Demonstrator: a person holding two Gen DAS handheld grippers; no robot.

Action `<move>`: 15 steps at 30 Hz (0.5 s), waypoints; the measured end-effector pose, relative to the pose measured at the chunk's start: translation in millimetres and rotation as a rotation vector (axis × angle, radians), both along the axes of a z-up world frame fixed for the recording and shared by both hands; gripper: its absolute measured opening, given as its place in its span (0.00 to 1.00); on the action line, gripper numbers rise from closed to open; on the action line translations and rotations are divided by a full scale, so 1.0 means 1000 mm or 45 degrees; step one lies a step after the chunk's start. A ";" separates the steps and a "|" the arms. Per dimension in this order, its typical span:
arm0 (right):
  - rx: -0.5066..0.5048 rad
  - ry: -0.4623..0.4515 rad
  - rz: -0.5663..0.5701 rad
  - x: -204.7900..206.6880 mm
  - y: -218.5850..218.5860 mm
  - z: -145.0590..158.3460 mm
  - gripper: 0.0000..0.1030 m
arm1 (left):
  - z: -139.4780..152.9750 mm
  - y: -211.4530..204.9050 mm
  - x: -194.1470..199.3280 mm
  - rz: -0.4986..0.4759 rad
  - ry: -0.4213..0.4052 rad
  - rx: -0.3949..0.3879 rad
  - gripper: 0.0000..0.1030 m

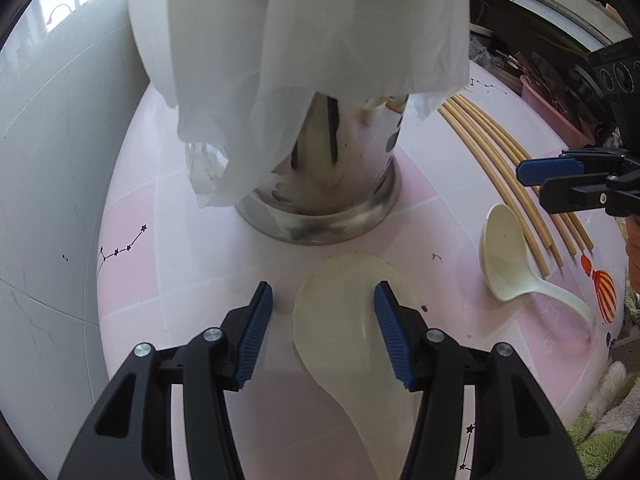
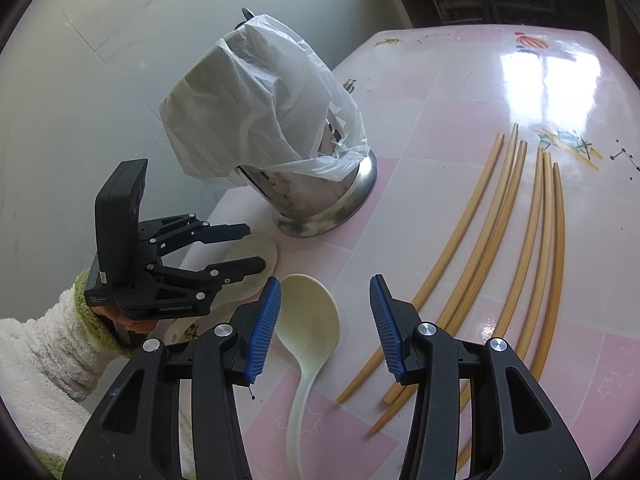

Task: Organize utensils
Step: 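Close the right gripper on the white plastic ladle and lift it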

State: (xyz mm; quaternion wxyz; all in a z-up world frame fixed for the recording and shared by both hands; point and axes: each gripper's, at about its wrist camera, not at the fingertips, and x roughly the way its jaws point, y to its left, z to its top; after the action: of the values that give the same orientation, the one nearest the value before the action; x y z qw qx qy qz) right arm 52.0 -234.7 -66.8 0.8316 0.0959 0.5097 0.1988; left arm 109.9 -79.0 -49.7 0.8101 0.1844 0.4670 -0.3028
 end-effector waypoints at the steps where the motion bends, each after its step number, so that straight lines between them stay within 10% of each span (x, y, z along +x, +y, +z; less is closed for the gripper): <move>1: 0.000 0.001 0.001 0.000 0.000 -0.001 0.43 | 0.000 -0.001 -0.002 -0.001 -0.005 0.004 0.50; 15: -0.002 -0.003 -0.025 0.001 -0.003 -0.001 0.44 | 0.001 -0.017 -0.010 -0.005 -0.016 0.020 0.27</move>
State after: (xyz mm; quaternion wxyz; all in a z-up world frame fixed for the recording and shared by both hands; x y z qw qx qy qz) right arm 53.3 -237.3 -67.3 0.8341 0.1000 0.5079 0.1905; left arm 99.5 -96.4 -48.7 0.8108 0.1935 0.4640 -0.2997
